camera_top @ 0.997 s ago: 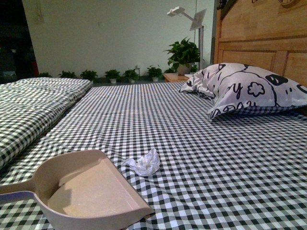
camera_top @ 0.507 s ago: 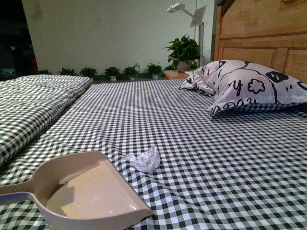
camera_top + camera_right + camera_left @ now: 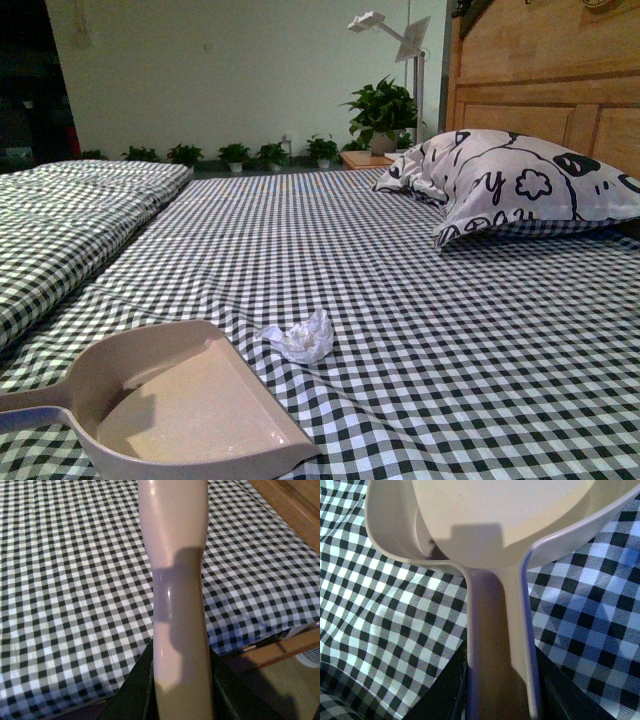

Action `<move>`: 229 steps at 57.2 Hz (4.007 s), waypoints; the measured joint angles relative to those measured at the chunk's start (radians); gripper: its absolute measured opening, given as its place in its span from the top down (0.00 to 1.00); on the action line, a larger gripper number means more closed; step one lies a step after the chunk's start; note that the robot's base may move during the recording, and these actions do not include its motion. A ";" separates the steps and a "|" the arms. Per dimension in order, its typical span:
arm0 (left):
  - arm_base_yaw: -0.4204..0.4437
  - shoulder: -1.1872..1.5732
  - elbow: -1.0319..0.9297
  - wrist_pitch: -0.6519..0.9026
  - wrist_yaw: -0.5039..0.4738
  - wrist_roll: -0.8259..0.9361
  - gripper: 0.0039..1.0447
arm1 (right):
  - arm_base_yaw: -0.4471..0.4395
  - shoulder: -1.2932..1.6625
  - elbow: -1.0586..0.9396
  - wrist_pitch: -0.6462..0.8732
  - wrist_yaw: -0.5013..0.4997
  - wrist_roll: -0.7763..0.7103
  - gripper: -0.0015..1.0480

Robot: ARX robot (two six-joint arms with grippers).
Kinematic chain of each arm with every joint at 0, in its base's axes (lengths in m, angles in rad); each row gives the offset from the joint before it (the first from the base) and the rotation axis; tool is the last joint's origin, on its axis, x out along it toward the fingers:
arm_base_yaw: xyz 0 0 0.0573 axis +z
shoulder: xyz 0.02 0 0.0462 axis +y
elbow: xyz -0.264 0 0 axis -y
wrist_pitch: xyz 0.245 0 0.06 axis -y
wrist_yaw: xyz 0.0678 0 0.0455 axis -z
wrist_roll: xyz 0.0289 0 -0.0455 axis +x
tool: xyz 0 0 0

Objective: Clean up trash

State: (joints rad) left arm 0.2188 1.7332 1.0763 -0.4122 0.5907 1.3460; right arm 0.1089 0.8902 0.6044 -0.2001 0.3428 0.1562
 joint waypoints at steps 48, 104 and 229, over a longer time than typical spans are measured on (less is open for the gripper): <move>0.000 0.000 0.000 0.000 0.000 0.001 0.73 | 0.119 0.833 0.346 0.385 -0.152 -0.123 0.80; 0.000 0.000 0.000 0.000 0.000 0.001 0.73 | 0.291 1.042 0.501 0.317 -0.097 -0.234 0.80; -0.025 -0.247 -0.047 0.500 -0.146 -0.675 0.73 | -0.216 0.531 0.424 0.374 -0.244 -0.185 0.80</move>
State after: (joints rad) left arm 0.1936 1.4860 1.0298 0.0883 0.4450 0.6708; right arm -0.1070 1.4212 1.0286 0.1738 0.0990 -0.0288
